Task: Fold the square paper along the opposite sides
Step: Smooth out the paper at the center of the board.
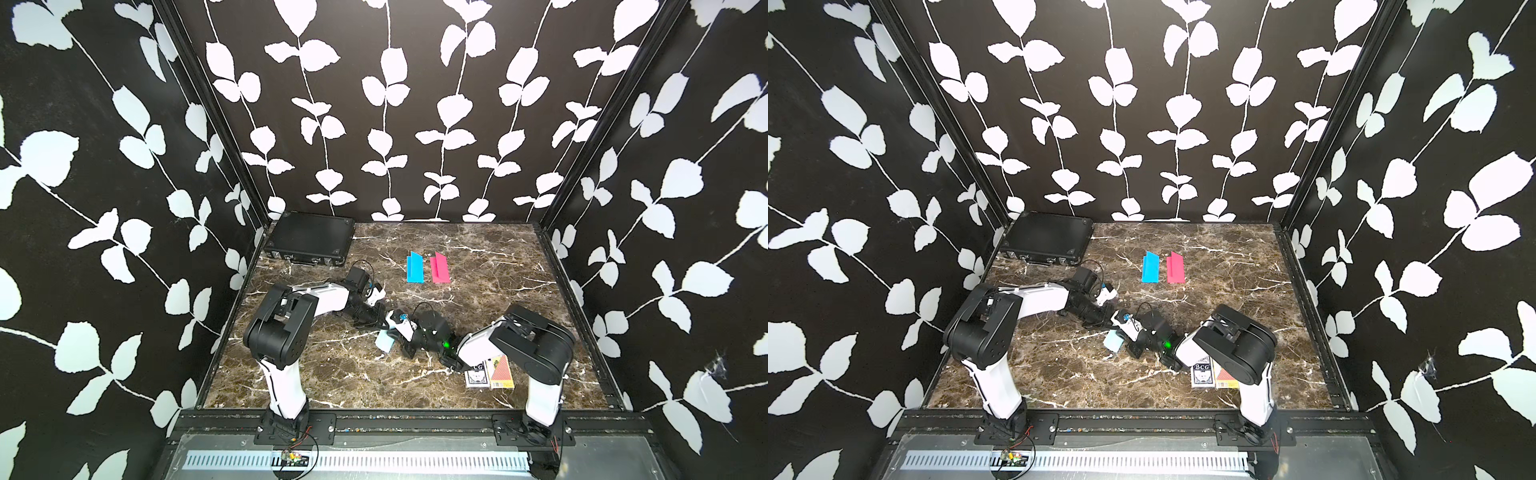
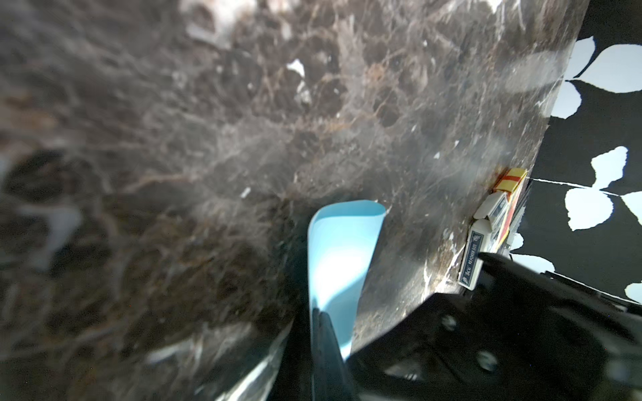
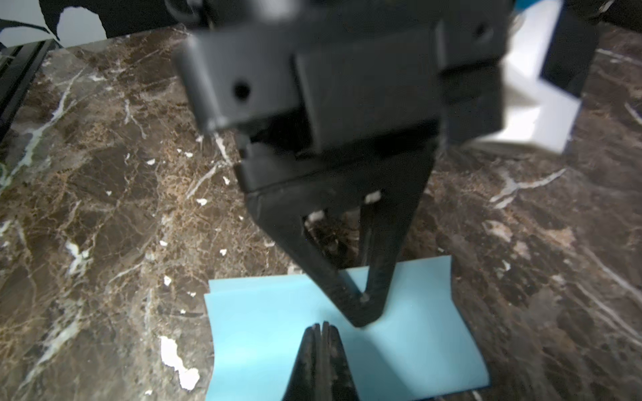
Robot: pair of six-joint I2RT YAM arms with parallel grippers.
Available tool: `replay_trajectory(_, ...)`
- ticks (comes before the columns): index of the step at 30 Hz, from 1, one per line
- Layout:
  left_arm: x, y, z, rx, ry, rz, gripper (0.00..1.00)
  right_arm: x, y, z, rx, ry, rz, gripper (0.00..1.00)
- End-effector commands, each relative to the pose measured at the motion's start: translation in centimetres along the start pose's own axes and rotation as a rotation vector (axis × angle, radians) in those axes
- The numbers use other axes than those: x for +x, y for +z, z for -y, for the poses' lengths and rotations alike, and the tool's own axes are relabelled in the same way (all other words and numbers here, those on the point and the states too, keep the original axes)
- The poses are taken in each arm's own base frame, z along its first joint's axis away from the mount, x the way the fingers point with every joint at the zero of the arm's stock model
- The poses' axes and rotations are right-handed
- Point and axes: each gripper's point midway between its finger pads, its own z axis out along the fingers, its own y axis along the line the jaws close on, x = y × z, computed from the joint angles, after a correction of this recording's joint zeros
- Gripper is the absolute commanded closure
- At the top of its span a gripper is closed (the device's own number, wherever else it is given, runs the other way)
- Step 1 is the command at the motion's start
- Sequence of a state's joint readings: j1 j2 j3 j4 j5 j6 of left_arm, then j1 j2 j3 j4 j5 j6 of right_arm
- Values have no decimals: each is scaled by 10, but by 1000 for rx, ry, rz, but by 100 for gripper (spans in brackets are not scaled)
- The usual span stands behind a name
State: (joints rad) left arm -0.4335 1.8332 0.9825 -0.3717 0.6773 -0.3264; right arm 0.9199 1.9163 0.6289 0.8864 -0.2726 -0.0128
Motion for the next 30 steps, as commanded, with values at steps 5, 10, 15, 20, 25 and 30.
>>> replay_trajectory(5, -7, -12, -13, -27, -34, 42, 100, 41, -2, -8, 18, -1, -89, 98)
replay_trajectory(10, -10, -14, -17, -30, -47, 49, 100, 53, -6, -15, 21, -4, -124, 99)
replay_trajectory(15, -8, -13, -19, -33, -52, 47, 100, 61, -8, -23, 16, -18, -149, 100)
replay_trajectory(20, -8, -13, -20, -35, -54, 46, 100, 65, -11, -29, 5, -30, -170, 100)
replay_trajectory(25, -9, -15, -19, -36, -49, 53, 100, 69, -15, -35, -2, -42, -187, 100)
replay_trajectory(30, -8, -16, -18, -36, -48, 55, 100, 73, -16, -43, -9, -70, -207, 100)
